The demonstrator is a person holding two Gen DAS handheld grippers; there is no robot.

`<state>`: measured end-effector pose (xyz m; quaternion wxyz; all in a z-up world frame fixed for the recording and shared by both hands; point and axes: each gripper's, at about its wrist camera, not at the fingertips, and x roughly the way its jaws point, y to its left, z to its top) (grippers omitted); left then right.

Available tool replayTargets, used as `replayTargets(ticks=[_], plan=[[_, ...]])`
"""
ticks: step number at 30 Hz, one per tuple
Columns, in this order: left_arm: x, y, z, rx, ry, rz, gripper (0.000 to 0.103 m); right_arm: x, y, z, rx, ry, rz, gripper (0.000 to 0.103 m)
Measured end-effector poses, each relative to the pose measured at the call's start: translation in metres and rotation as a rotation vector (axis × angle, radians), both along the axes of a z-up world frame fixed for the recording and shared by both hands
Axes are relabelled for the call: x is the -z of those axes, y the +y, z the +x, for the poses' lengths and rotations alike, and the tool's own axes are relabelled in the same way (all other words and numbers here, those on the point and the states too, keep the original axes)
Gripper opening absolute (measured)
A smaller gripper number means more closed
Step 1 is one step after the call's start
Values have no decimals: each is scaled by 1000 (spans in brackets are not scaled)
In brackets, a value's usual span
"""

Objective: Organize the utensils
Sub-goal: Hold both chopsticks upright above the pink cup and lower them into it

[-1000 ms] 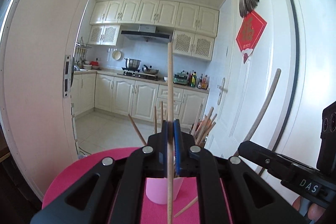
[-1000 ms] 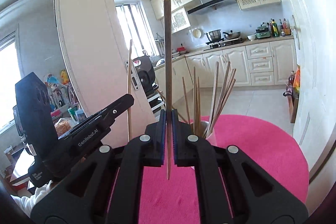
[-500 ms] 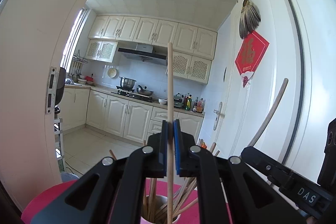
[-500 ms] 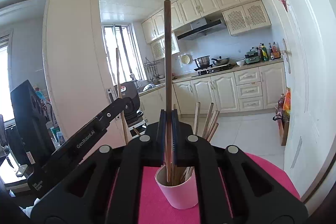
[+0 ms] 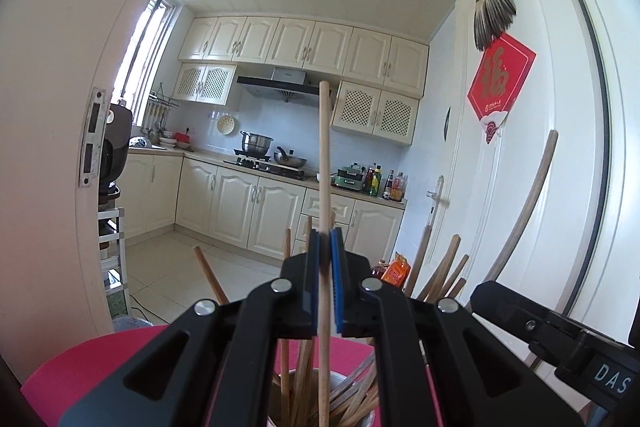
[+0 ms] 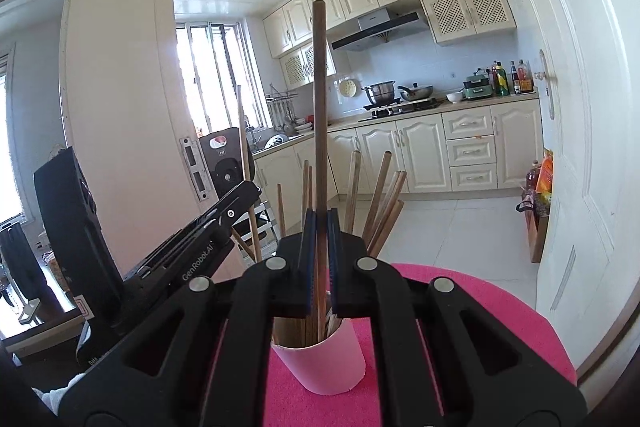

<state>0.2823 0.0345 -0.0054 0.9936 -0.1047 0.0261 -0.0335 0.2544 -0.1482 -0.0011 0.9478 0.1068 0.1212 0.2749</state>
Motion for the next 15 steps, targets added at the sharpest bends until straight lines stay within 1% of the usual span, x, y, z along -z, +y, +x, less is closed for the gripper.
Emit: replayTargets(ticks=[2,7,13,15], plan=[[0,-1,1,-20,-14,11,6,2,1,0,-4,4,-2,6],[2,1,3,-37,-37,4,6,6,4,3,-9,18,-9,6],[15,3,10,-29,1,12,6,9,6,4,-20,32,-8,6],[17,1,9,-28,5,32,6,9,9,4,-25,36,-12,6]])
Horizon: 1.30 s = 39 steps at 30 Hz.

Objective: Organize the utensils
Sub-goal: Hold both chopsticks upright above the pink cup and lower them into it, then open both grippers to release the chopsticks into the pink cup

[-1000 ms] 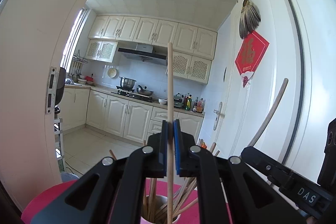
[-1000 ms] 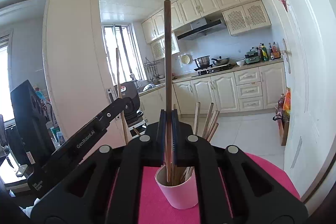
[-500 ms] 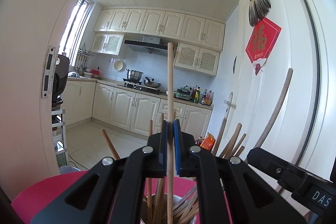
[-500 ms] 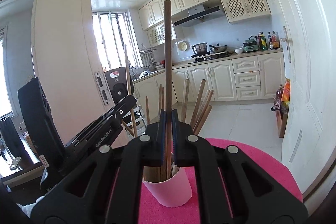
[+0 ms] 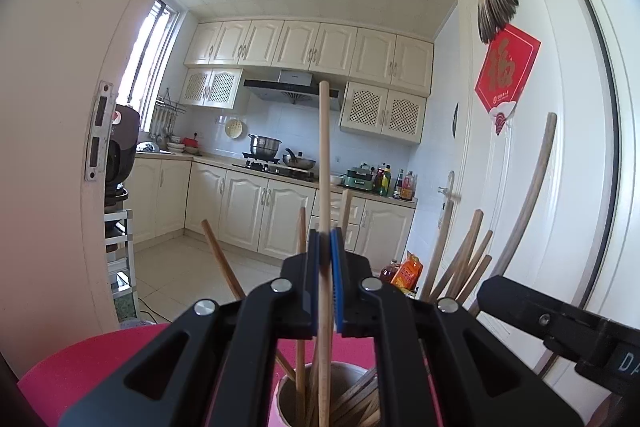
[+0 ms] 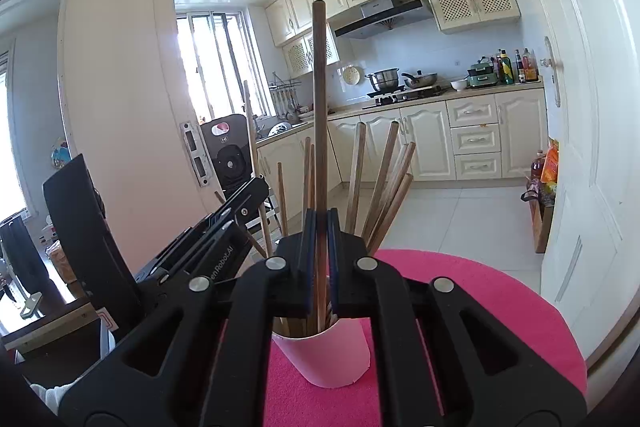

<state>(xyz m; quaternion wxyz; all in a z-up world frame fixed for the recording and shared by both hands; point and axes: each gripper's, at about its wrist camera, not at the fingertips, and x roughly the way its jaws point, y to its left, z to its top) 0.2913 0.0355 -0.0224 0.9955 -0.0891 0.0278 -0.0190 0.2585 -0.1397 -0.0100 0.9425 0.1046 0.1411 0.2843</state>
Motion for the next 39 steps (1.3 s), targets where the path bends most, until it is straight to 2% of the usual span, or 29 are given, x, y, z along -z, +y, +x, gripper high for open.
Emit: replayTargets(ticks=[12,17,19,20,25,27,33,39], plan=[[20,-2,-5,60,124,84,6,-1,9,-2,-13,26,-27,6],[27,5,-4,108,192,49,7,3,10,-1,-5,51,-37,6],[27,7,-6,107,202,51,14,5,11,-1,-6,60,-42,6],[26,7,-8,108,202,50,28,6,12,-1,-5,63,-47,6],[17,15,-21,99,195,40,38,9,17,-1,-1,85,-63,6],[14,18,-24,91,205,32,47,11,20,0,-2,97,-71,6],[5,26,-41,23,202,64,58,19,30,-1,-2,123,-104,6],[0,30,-53,-9,257,80,61,22,35,-1,5,156,-119,6]])
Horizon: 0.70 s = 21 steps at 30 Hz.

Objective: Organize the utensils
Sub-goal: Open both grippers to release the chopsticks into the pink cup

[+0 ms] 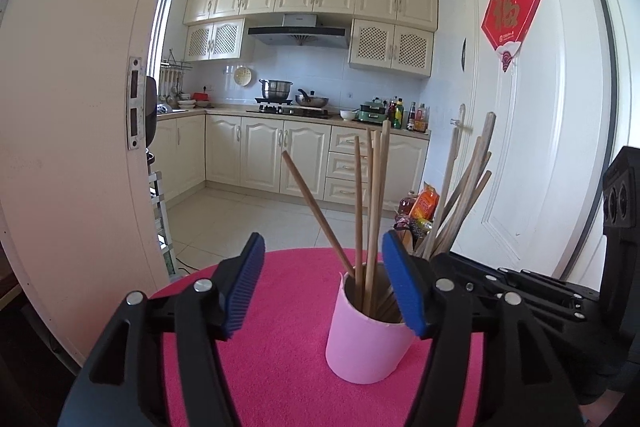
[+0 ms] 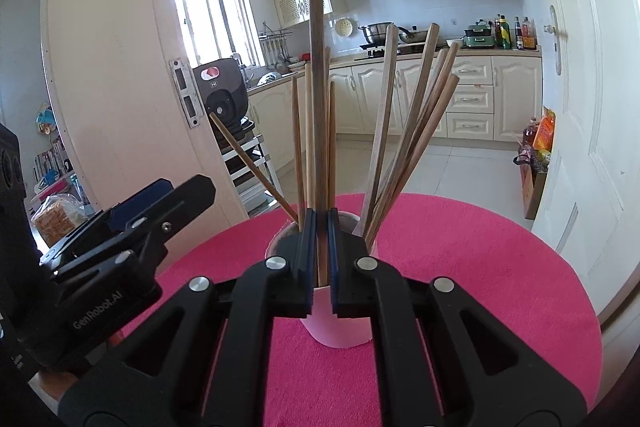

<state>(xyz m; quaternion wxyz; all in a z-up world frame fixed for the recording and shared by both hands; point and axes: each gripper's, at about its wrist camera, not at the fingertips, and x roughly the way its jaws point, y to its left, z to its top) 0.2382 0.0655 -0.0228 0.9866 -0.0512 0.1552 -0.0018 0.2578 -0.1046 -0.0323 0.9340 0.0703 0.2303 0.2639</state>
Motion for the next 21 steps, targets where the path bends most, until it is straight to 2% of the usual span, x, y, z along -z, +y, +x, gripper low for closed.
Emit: replayTargets(ticks=[12,15,21], plan=[[-24,1,-57,-37,0,26,64,-25,-26,-51,73,-31,24,7],[-31,-3,-77,-40,-11,40,65,-32,-36,-76,93,-45,36,7],[-46,-13,-127,-37,-57,30,68,-51,-51,-142,131,-133,23,7]])
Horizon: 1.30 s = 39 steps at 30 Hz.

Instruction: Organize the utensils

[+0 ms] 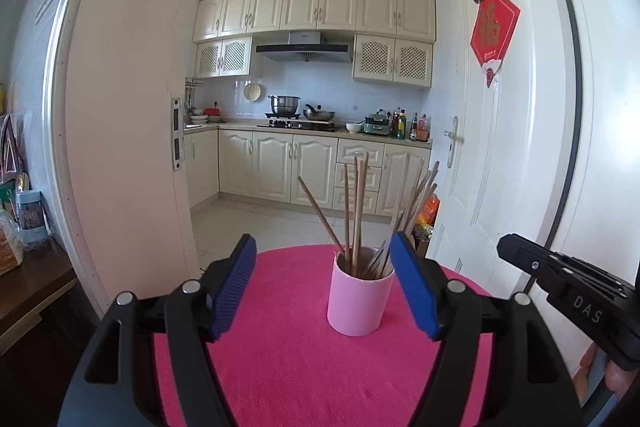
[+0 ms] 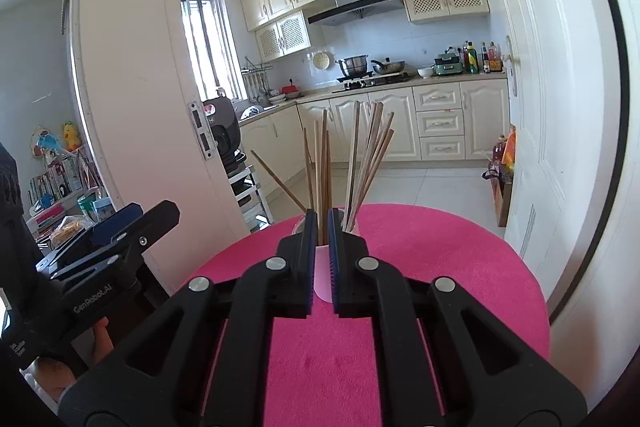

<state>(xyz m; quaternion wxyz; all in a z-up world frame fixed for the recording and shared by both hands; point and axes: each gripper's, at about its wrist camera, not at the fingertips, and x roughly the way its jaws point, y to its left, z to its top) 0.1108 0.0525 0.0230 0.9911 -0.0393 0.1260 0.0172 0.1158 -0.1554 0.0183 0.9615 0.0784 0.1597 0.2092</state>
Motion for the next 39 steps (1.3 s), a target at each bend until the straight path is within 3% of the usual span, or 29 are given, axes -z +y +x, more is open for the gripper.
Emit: replayTargets(ticks=[3,4,5,6,10,15,19,30,39], plan=[[-11,-9,-25,8,-34,-1,70,-8,-5,-30,16,-44,-21,15],[-12,-12,-34,10,-37,1,70,-10,-7,-40,25,-62,-25,29],[-13,-15,-42,16,-38,6,70,-12,-8,-51,38,-84,-33,54],[-14,-19,-50,25,-42,14,70,-14,-9,-62,48,-109,-37,60],[-19,-33,-80,42,-66,53,70,-19,-14,-94,78,-163,-63,60],[-22,-42,-108,52,-98,28,70,-22,-19,-117,100,-201,-74,65],[-25,-53,-123,39,-115,58,71,-22,-20,-131,114,-226,-90,68],[-30,-71,-141,18,-160,92,71,-21,-31,-143,131,-238,-91,73],[-24,-76,-131,-11,-161,113,71,-15,-33,-136,125,-230,-101,75]])
